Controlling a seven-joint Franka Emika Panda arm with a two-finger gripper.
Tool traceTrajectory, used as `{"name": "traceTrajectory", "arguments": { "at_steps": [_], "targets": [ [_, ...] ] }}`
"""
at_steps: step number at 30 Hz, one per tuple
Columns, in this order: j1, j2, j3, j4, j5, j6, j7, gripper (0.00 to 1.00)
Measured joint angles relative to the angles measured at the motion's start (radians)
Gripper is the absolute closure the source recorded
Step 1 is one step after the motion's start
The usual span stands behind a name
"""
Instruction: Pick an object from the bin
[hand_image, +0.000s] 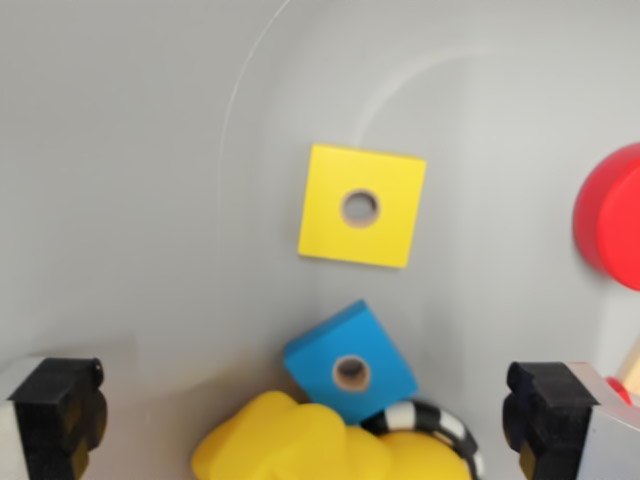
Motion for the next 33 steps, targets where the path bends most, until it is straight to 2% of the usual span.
{"name": "traceTrajectory", "arguments": {
  "at_steps": [2,3,28,29,33],
  "targets": [
    [0.018,0.026,-0.015,0.003,-0.021,0.019,0.017,0.0],
    [0.022,0.032,-0.019,0.004,-0.026,0.024,0.02,0.0],
    [0.022,0.032,-0.019,0.004,-0.026,0.024,0.02,0.0],
    [0.022,0.032,-0.019,0.004,-0.026,0.024,0.02,1.0],
    [0.022,0.032,-0.019,0.004,-0.026,0.024,0.02,1.0]
  ]
}}
